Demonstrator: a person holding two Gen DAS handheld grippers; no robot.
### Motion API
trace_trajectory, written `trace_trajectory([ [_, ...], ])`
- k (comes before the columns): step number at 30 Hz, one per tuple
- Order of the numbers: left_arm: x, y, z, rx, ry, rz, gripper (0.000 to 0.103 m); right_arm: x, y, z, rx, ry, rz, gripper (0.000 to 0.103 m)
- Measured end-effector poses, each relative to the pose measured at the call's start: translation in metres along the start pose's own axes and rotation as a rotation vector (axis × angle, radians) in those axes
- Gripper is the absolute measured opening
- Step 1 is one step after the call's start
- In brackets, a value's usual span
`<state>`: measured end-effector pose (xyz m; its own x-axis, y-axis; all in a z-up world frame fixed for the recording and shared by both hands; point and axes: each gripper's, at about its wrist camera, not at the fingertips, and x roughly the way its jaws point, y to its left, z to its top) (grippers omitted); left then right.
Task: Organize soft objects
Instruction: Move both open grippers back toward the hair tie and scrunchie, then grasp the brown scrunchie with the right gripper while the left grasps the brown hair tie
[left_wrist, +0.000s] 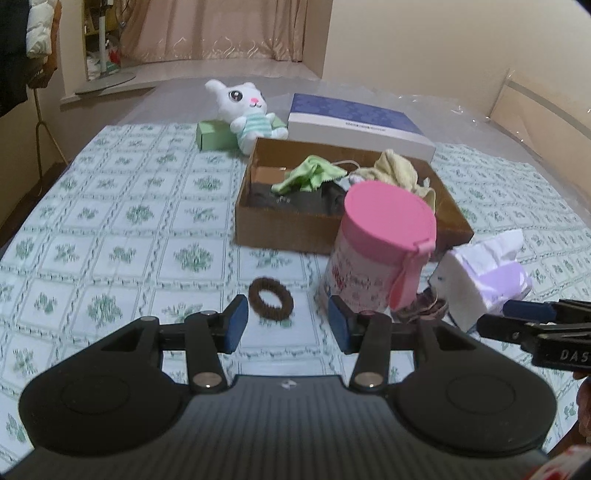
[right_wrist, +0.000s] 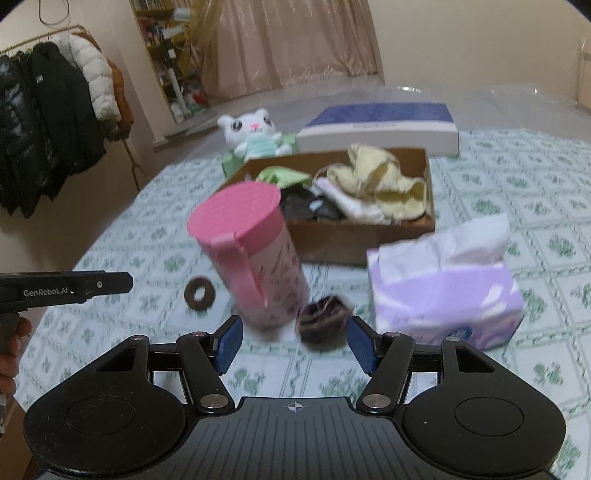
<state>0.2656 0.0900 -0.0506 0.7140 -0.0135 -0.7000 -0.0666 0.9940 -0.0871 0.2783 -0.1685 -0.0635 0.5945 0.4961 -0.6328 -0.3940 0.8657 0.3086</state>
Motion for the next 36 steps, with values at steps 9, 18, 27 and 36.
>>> trace_trajectory([
  [9,0.006,-0.005,-0.027,-0.014,0.032,0.02,0.044,0.014,0.007,-0.019,-0.003,0.053,-0.023,0.062],
  [18,0.015,-0.002,-0.039,-0.034,0.049,0.038,0.044,0.025,0.007,-0.027,0.005,0.067,-0.05,0.062],
  [27,0.029,-0.002,-0.043,-0.016,0.038,0.054,0.044,0.039,0.005,-0.033,0.01,0.048,-0.096,0.062],
  [36,0.046,0.002,-0.041,0.001,0.032,0.063,0.044,0.055,0.009,-0.033,0.007,0.008,-0.125,0.062],
])
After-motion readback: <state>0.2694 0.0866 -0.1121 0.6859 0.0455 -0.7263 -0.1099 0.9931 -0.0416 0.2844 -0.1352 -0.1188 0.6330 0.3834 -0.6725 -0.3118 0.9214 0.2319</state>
